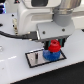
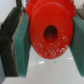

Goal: Insert the blue gear onto the right peg, followed by the red gear

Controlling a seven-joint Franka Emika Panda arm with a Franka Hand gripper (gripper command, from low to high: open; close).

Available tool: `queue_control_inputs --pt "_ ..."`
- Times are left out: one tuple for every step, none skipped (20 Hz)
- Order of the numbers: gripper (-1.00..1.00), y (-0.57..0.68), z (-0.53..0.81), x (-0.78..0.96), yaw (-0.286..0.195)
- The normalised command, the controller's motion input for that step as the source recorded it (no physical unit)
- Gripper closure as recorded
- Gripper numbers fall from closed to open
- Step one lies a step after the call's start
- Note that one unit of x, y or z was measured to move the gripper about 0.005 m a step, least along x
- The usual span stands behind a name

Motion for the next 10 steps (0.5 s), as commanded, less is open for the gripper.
queue_control_inputs --pt "1.0 -0.1 -0.17 0.2 0.0" --pt "1.0 -0.11 -0.2 0.15 0.0" --pt "1.0 -0.09 -0.2 0.18 0.0" --pt "1.0 -0.34 -0.25 0.17 0.0" --pt "1.0 -0.28 0.01 0.06 0.0" --pt "1.0 -0.14 -0.14 0.18 0.0" --pt "1.0 -0.1 -0.06 0.18 0.0" --pt "1.0 -0.02 0.03 0.21 0.0" --pt "1.0 -0.12 -0.21 0.09 0.0" --pt "1.0 -0.11 0.03 -0.07 0.0"
